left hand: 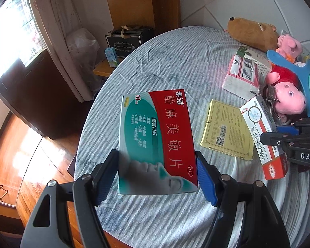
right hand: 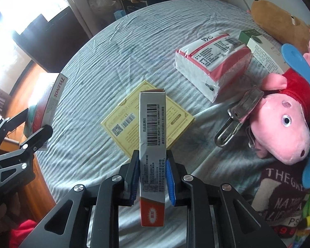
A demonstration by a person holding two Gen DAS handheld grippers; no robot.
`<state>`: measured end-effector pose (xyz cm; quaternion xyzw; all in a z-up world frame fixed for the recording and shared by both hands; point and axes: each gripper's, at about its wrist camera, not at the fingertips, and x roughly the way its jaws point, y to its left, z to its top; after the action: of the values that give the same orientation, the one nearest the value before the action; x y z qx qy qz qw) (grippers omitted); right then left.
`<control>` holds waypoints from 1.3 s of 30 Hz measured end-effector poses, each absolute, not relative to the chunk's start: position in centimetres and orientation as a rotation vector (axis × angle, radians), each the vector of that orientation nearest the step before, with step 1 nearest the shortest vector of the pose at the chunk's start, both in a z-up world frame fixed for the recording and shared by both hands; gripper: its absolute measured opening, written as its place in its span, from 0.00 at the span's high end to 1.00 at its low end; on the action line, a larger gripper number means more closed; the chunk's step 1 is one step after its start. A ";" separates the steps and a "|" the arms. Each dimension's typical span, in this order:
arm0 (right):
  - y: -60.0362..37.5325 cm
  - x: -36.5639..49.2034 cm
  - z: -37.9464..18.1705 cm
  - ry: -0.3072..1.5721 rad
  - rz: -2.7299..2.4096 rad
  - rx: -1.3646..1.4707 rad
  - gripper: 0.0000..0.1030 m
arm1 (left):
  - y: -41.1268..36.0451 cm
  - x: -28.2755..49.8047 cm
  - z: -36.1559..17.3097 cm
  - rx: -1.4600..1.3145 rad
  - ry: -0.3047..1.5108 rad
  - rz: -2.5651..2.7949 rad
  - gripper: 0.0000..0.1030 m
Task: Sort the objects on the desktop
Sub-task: 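Carry both held boxes up and over to the blue crate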
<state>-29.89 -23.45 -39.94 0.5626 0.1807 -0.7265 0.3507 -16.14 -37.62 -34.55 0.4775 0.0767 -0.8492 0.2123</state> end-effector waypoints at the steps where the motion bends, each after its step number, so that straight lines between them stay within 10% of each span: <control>1: -23.3 -29.8 -39.5 0.469 -1.887 1.446 0.78 | -37.4 -16.2 -34.3 1.323 0.210 -2.364 0.31; 39: 16.8 -24.2 -13.7 0.229 -2.499 1.096 0.78 | -4.3 -21.4 -11.8 0.994 -0.176 -2.898 0.31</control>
<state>-24.18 16.84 -13.75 0.3922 0.0821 -0.8940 0.2002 -21.40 -4.26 -11.80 0.3238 -0.0572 -0.9437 0.0366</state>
